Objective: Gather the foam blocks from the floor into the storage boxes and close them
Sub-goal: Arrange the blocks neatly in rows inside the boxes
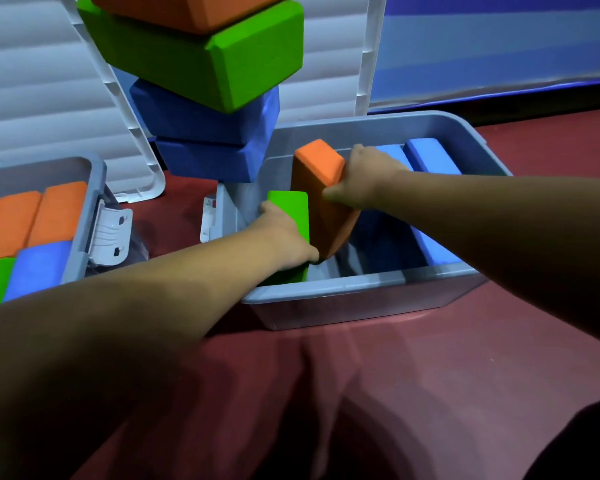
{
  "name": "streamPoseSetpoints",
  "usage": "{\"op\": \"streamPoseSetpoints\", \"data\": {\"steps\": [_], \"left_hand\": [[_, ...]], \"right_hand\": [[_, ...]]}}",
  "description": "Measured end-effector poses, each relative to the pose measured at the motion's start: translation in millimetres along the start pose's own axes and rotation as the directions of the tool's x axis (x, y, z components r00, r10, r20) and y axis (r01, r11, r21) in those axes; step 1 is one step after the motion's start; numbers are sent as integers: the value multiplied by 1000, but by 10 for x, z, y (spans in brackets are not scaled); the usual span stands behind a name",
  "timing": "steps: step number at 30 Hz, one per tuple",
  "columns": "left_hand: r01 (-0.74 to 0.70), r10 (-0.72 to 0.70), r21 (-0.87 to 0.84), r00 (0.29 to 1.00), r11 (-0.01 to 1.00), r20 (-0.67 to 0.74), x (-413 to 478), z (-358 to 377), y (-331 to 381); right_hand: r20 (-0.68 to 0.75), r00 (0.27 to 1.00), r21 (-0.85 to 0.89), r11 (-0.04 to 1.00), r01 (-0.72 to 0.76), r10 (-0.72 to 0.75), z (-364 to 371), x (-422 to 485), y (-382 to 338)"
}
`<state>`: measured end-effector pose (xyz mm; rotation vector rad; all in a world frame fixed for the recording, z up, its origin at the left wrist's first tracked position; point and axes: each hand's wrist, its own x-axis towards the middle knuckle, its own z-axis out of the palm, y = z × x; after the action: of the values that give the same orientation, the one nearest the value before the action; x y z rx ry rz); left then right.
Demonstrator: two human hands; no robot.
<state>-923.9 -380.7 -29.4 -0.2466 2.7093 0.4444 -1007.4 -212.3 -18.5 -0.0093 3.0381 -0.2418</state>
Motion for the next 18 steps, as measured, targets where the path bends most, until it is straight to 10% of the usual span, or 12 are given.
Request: {"op": "streamPoseSetpoints", "data": {"steps": [18], "left_hand": [[-215, 230, -174, 971, 961, 65, -282, 195, 428]], "right_hand": [[55, 973, 72, 971, -230, 226, 22, 154, 215]]}}
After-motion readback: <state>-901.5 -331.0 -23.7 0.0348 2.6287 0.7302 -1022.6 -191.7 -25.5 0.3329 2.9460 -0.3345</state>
